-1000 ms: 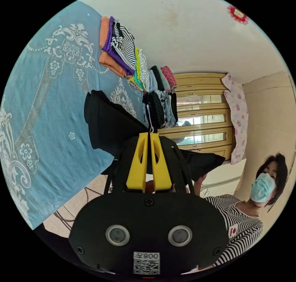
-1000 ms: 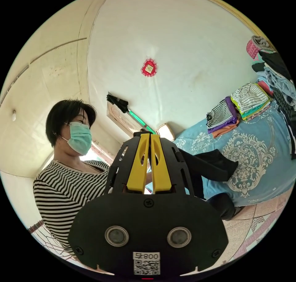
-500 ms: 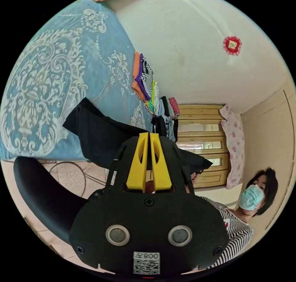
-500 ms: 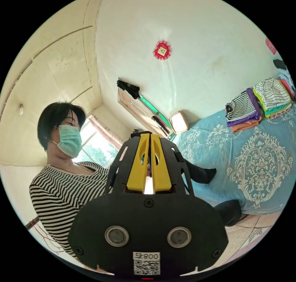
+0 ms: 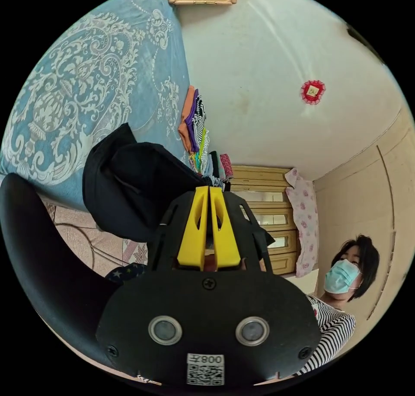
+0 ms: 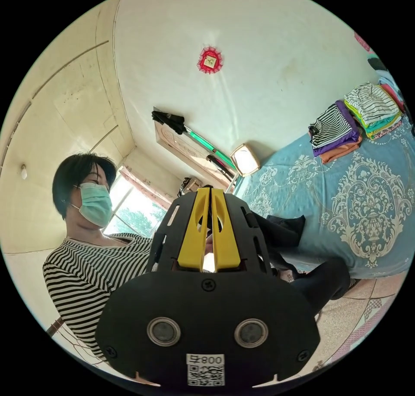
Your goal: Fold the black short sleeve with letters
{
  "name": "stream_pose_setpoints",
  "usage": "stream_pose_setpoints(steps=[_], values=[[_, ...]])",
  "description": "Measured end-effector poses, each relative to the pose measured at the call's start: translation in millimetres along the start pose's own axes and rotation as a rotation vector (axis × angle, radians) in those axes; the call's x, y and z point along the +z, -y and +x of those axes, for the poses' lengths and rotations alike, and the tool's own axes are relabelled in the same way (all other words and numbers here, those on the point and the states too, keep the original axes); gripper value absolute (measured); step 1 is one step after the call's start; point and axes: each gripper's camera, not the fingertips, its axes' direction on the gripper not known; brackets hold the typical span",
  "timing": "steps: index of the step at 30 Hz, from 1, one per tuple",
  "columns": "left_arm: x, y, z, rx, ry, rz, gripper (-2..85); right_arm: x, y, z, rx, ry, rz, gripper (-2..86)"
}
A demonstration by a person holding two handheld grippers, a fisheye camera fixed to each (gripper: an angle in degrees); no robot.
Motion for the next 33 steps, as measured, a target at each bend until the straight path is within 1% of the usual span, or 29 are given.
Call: stream_pose_setpoints(steps=[5,6,8,13,17,23,27,33], values=[[-63,-8,101,0.217,-0.156,0.125,0.2,14,18,-12,-0.076,0.008,0.001,0.2],[-70,-10,113,0.247,-0.170,0.137,0.2,17,24,-17,-0.101,0.020,0.005,0.2],[-99,-17,164,0.366,-0.205,0.177,0.2,23,32,-24,-0.144,0.037,0.008,0.2],[-149,-39,261,0.613,-0.234,0.241,0.1,44,57,-45,-0.267,0.066,0.004,0.3],[-185,-62,334,0.803,-0.203,0.277,0.1,64,79,-61,-0.366,0.109,0.006,0.3],[-222,-86,405,0.985,-0.166,0.339,0.1,96,109,-71,-0.473,0.157,0.008,0.3],[-239,-88,432,1.049,-0.144,0.375,0.1,126,133,-65,-0.510,0.162,-0.007,0.2],[-250,-51,457,1.080,-0.007,0.415,0.1,190,187,-24,-0.496,0.117,-0.058,0.2]])
